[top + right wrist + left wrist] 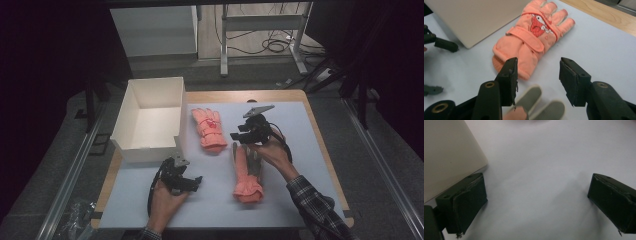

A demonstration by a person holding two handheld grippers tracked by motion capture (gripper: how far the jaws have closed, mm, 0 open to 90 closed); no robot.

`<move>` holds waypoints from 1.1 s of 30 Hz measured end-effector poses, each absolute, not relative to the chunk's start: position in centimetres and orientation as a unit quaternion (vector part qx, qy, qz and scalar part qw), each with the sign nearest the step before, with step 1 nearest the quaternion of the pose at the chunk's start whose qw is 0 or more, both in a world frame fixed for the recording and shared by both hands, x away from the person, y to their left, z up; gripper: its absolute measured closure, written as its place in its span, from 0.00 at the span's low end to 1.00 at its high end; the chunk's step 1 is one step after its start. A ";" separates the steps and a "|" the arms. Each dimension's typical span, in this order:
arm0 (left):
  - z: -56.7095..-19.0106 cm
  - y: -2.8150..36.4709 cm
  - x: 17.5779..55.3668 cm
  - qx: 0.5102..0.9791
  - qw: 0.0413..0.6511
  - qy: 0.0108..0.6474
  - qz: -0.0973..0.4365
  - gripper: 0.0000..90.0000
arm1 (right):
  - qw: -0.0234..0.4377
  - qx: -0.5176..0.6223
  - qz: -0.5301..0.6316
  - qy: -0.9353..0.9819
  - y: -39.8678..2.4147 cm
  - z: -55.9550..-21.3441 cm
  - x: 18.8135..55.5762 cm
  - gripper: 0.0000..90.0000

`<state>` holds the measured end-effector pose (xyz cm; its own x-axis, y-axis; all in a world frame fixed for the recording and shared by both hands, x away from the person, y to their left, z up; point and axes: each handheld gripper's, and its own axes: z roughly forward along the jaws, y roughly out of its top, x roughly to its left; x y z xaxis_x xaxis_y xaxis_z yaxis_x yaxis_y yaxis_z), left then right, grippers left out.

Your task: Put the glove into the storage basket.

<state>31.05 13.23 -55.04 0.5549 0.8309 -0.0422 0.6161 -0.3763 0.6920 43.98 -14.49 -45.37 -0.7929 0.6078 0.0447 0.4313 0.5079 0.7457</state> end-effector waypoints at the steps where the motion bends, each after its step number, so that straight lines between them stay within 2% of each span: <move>1: -55.1 13.2 31.1 0.814 0.339 0.444 0.159 0.02 | 0.111 0.301 0.394 0.861 -14.2 -45.3 44.2 0.54; 20: -55.0 13.2 31.1 0.814 0.338 0.444 0.159 0.02 | 0.102 0.285 0.387 0.871 -8.7 -46.3 48.5 0.53; 29: -55.0 13.2 31.0 0.814 0.338 0.446 0.158 0.02 | 0.109 0.292 0.363 0.878 -5.8 -47.9 50.8 0.54; 33: -55.0 13.2 31.0 0.814 0.339 0.446 0.158 0.02 | 0.102 0.298 0.353 0.881 -4.9 -48.8 51.7 0.50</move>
